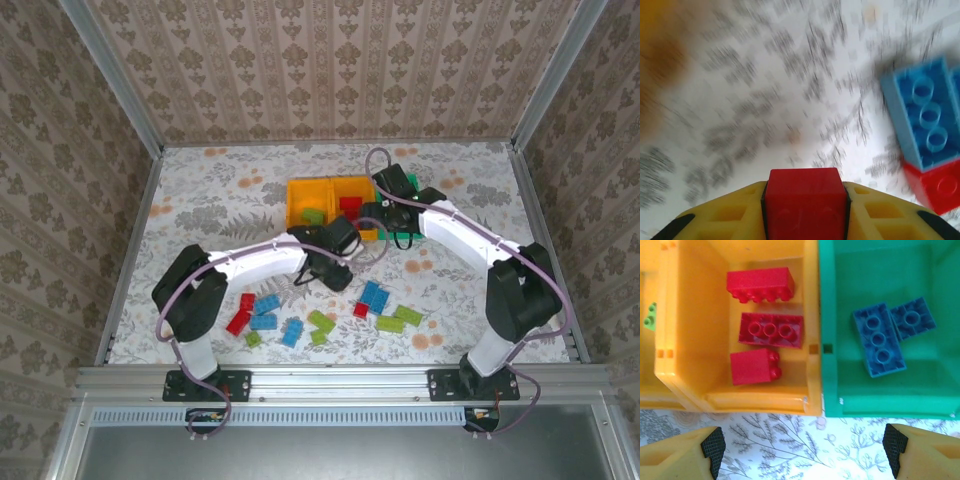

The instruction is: Sort the legos into containers by color

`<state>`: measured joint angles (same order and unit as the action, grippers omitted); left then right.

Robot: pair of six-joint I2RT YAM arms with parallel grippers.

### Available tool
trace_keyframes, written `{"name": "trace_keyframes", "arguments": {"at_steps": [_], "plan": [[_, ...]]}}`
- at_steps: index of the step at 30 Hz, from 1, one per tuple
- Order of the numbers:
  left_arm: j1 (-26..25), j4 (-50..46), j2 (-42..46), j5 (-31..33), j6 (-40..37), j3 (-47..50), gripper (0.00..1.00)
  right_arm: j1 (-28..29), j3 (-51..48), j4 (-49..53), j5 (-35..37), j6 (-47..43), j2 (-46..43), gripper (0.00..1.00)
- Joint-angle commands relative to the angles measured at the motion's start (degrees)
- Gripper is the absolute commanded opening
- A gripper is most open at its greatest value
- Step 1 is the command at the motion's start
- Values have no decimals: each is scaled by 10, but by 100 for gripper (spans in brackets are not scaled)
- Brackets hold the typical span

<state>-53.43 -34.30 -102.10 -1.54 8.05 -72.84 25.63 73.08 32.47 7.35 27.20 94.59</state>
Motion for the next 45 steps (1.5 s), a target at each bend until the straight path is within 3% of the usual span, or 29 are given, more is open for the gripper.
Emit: {"name": "trace_keyframes", "arguments": {"at_steps": [1, 7, 16, 29, 33, 38, 45], "plan": [[31, 7, 8, -22, -22, -56, 37, -3, -35, -14, 26, 8, -44, 86], [93, 7, -60, -106, 1, -182, 38, -4, -97, -32, 32, 17, -96, 86], [147, -35, -192, -164, 74, -357, 42, -2, -188, -54, 2, 48, -170, 85], [175, 24, -230, -188, 171, -373, 45, 111, -227, 16, 25, 204, -192, 82], [175, 40, -190, -175, 165, -334, 61, 112, -234, 9, 29, 190, -187, 83], [175, 62, -129, -147, 151, -271, 100, 113, -209, 7, -14, 77, -157, 84], [175, 75, -80, -137, 141, -201, 100, 118, -154, 48, -43, 35, -62, 87]]}}
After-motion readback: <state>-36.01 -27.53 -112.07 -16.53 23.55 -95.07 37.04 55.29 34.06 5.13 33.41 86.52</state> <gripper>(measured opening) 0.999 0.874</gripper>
